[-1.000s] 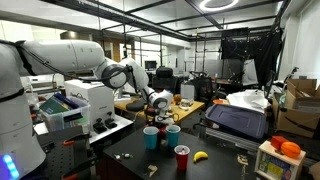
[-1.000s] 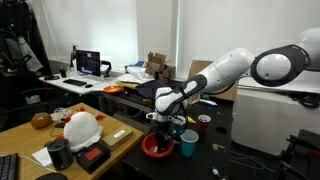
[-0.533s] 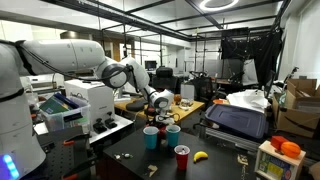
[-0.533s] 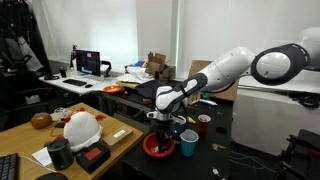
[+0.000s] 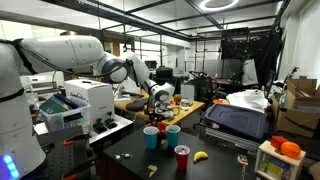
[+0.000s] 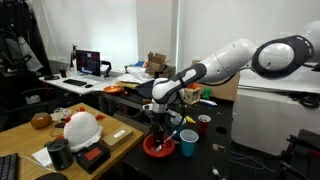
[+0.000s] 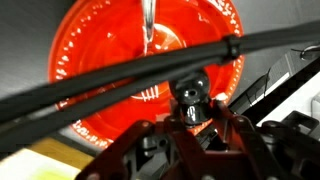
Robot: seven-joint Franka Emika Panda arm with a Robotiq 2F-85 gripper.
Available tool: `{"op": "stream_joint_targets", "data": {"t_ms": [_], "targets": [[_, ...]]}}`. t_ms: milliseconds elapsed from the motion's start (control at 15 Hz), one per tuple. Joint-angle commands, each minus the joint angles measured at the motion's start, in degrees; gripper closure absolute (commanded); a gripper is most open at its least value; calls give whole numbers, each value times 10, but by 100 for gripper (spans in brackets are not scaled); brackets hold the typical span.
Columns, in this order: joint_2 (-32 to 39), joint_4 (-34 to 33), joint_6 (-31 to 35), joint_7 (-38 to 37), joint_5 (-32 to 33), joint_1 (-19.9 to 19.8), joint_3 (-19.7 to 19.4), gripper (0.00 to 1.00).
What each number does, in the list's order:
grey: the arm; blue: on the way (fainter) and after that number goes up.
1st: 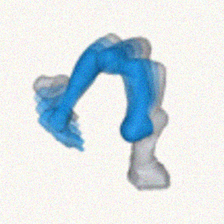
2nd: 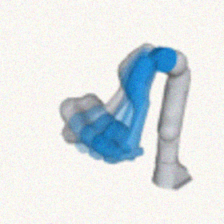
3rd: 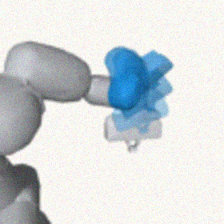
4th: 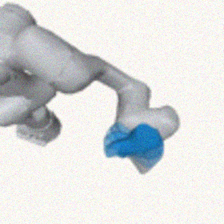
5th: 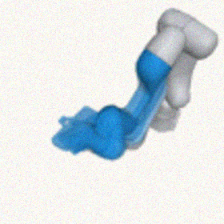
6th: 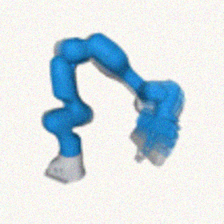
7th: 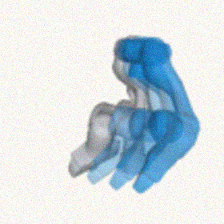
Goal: Pick up the contents in the orange bowl and put them in the blue cup
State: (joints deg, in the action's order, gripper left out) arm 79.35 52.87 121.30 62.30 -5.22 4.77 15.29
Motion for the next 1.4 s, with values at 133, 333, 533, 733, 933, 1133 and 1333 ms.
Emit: {"op": "stream_joint_targets", "data": {"t_ms": [133, 333, 533, 733, 933, 1133, 1333], "targets": [[-40, 15, -35, -88, -18, 1, 2, 87], [-59, 28, -34, -141, -13, -2, -6, 87], [-78, 38, -36, -183, -10, -3, -14, 87], [-96, 45, -44, -218, -8, -8, -23, 87], [-117, 57, -60, -256, -9, -15, -34, 87], [-138, 75, -76, -289, -9, -21, -44, 87], [-160, 102, -92, -308, -13, -36, -46, 87]]}}
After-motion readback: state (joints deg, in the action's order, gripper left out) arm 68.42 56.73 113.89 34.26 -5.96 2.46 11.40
